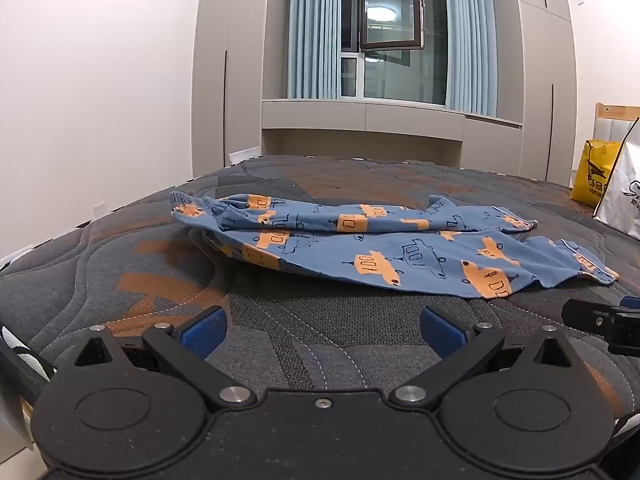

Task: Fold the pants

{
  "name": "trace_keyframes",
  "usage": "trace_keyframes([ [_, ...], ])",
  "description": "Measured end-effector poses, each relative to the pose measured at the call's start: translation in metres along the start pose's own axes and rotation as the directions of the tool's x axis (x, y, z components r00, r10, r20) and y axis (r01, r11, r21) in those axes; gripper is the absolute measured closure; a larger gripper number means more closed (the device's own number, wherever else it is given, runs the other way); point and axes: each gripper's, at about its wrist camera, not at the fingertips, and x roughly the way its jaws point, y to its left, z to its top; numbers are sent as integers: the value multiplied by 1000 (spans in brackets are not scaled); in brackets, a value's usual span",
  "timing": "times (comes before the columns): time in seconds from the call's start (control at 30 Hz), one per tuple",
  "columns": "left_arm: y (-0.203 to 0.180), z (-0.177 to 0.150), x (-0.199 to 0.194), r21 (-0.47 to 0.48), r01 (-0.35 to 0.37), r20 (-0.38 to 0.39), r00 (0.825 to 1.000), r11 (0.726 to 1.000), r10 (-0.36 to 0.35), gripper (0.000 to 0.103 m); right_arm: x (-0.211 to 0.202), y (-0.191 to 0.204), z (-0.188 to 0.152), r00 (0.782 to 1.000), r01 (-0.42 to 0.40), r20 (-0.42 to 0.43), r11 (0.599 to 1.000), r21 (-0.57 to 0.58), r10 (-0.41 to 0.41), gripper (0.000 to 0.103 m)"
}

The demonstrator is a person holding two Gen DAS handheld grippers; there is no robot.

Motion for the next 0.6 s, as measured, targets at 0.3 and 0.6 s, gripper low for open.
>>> trace_keyframes([
  [0.3,3,-1,0,-9,-9,4,1000,1000,9,1,0,1,1,1000,2,-5,1000,-2,-2,0],
  [0.6,2,0,0,-7,-7,-4,1000,1000,7,1,0,1,-2,1000,4,-8,1000,2,-4,0],
])
